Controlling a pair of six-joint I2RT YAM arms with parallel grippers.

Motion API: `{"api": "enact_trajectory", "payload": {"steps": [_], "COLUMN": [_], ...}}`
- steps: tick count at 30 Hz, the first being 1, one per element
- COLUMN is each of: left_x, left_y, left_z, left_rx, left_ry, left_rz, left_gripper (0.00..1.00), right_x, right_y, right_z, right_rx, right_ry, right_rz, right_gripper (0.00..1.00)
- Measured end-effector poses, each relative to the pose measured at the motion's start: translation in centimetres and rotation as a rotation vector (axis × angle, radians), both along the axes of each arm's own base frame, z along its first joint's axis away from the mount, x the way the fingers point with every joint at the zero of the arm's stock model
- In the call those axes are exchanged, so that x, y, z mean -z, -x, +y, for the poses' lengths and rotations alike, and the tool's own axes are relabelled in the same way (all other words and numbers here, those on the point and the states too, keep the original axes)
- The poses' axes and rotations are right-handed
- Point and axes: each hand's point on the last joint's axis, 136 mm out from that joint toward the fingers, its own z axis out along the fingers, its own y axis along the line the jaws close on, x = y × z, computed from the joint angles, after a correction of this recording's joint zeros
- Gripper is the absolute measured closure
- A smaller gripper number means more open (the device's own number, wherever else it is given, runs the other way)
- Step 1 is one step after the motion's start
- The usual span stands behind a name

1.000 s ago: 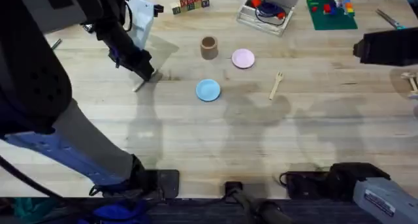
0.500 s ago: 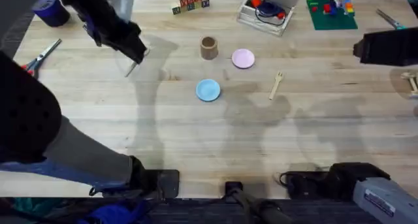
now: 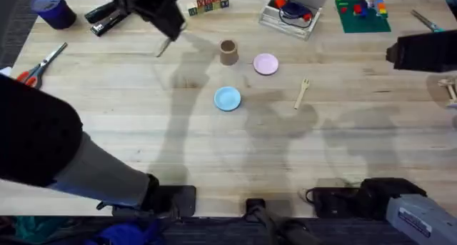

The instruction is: Pick up a utensil and set it on the pink plate, then put the other utensil in the container.

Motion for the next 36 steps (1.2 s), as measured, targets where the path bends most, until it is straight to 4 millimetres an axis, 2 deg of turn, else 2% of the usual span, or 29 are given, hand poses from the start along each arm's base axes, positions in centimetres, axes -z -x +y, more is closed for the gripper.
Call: {"api": "enact_trajectory", "payload": {"steps": [13,21,31,36], "left_x": [-0.8,-1.5,2.8,4.2], "left_y": [0.3,-0.1,-0.7,-0.8], "left_z": [-9.5,-14.1,-19.1,-21.2], "left_rx": [0.126,0.184,0.249,0.286], "left_ry": [0.075,0.159,0.229,0.25], "left_rz": [-0.07,-0.127,-0.036,-0.025], "left_gripper": [0.961,0.961,0.961,0.962], "right_x": [0.0,0.0,0.0,0.0], "right_y": [0.0,0.0,0.0,0.0], "right_z": [0.0,0.0,0.0,0.0], "right_rx": [0.0,0.0,0.0,0.0], "right_ry": [0.0,0.0,0.0,0.0], "right_rz": [0.0,0.0,0.0,0.0], "right_gripper": [0.005,0.005,0.005,0.005]}}
